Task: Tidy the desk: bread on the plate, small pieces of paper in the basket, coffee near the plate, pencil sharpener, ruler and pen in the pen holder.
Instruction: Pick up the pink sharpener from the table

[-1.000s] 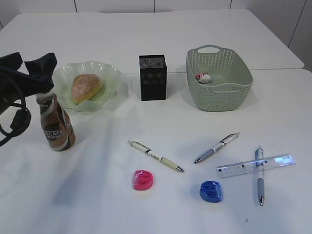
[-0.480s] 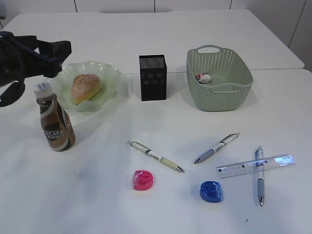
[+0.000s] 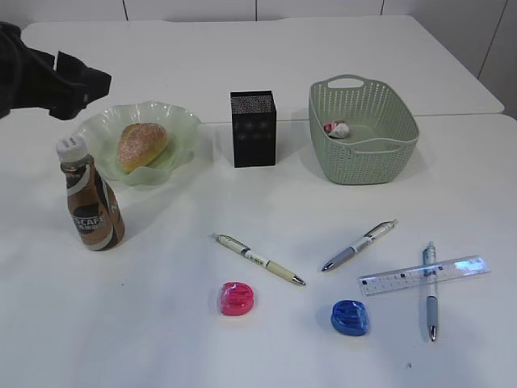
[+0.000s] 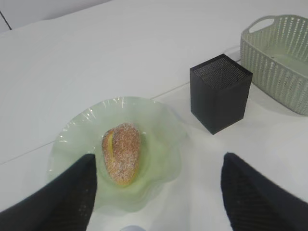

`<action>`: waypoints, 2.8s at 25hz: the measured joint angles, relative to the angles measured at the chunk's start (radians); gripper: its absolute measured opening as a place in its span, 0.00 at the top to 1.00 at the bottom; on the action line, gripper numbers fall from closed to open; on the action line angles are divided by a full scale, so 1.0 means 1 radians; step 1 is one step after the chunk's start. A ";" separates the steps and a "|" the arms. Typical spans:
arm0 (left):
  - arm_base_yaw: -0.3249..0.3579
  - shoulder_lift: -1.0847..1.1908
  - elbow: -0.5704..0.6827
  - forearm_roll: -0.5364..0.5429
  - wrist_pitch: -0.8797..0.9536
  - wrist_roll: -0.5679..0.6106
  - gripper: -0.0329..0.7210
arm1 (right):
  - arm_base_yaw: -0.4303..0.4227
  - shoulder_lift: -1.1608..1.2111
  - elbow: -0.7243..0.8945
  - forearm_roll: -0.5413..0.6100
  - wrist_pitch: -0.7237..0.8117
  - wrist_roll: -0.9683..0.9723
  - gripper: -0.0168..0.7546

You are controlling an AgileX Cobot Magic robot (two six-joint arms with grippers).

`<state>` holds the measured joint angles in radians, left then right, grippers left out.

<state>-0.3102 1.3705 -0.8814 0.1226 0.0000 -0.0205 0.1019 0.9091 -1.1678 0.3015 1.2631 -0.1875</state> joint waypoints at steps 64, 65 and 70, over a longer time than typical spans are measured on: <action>-0.050 -0.224 -0.216 -0.582 1.000 0.152 0.34 | 0.025 0.154 0.000 -0.094 -0.006 -0.024 0.34; -0.055 -0.224 -0.216 -0.603 1.004 0.170 0.34 | 0.025 0.154 0.000 -0.105 -0.006 -0.016 0.34; -0.113 -0.180 -0.216 -0.632 1.004 0.201 0.34 | 0.025 0.154 0.000 -0.119 -0.006 0.042 0.34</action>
<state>-0.4236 1.1903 -1.0976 -0.5090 1.0039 0.1806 0.1270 1.0628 -1.1678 0.1823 1.2570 -0.1451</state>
